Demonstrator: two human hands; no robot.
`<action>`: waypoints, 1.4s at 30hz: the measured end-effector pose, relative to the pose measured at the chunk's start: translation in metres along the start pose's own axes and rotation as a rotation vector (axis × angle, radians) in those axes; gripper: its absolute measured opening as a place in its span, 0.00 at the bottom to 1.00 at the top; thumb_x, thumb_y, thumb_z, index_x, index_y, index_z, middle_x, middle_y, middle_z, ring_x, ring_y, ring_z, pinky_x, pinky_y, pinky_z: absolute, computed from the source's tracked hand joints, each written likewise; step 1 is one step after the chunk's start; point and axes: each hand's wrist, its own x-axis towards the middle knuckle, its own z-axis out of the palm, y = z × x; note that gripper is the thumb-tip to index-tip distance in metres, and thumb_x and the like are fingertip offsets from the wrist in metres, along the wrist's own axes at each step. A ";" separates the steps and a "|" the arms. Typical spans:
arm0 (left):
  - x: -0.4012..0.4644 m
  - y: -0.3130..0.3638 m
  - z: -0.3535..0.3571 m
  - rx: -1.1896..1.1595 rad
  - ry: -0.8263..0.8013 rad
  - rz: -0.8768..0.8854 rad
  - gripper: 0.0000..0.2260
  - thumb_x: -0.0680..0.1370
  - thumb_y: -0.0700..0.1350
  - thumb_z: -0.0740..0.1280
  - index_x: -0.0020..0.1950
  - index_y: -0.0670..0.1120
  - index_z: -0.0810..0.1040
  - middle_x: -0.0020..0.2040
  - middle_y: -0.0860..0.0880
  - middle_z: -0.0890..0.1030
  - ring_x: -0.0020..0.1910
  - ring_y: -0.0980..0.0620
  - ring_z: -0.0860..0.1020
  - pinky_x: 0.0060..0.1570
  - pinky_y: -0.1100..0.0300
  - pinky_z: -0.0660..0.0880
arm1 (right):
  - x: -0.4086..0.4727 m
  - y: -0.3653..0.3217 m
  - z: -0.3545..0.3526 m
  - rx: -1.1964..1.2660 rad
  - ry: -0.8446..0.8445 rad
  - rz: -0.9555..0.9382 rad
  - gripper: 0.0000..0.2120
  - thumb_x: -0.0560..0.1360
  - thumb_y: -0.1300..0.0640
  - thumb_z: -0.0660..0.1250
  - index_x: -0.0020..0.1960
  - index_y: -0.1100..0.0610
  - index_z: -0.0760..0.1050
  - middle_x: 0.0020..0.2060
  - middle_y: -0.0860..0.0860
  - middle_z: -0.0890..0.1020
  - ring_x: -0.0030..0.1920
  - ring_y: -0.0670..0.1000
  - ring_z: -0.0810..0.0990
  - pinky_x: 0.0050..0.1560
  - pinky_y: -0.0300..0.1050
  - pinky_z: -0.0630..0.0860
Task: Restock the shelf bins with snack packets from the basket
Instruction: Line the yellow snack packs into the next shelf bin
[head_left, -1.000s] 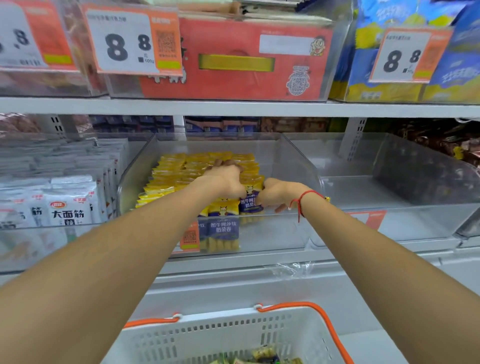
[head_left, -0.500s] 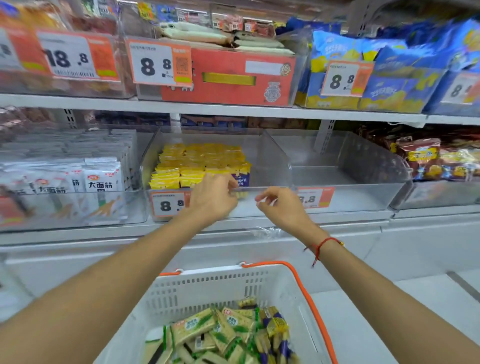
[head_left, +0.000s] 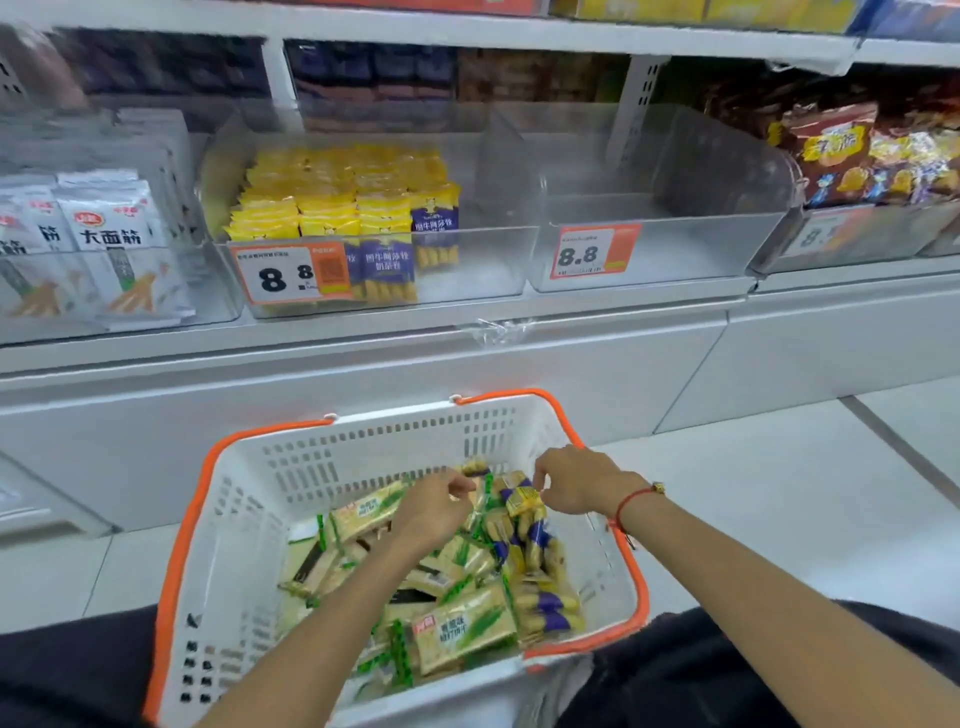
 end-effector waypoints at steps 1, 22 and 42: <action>-0.004 -0.011 0.013 0.007 -0.064 0.002 0.11 0.79 0.45 0.62 0.60 0.51 0.77 0.62 0.53 0.77 0.51 0.52 0.78 0.50 0.57 0.76 | 0.004 0.002 0.015 -0.037 -0.043 -0.003 0.14 0.76 0.61 0.60 0.61 0.55 0.74 0.61 0.54 0.75 0.60 0.57 0.75 0.59 0.50 0.74; -0.027 -0.076 0.039 0.590 -0.459 0.152 0.22 0.75 0.45 0.70 0.68 0.55 0.72 0.59 0.52 0.77 0.62 0.50 0.66 0.54 0.56 0.69 | 0.041 0.015 0.141 0.447 -0.359 0.066 0.24 0.75 0.59 0.65 0.67 0.61 0.61 0.57 0.55 0.71 0.55 0.55 0.72 0.50 0.45 0.73; -0.030 -0.016 -0.013 -0.577 -0.094 -0.099 0.19 0.79 0.49 0.65 0.69 0.47 0.70 0.65 0.50 0.74 0.59 0.55 0.73 0.59 0.60 0.70 | 0.011 -0.051 0.046 1.683 -0.091 0.031 0.16 0.76 0.61 0.68 0.64 0.57 0.74 0.55 0.56 0.82 0.53 0.53 0.82 0.44 0.45 0.80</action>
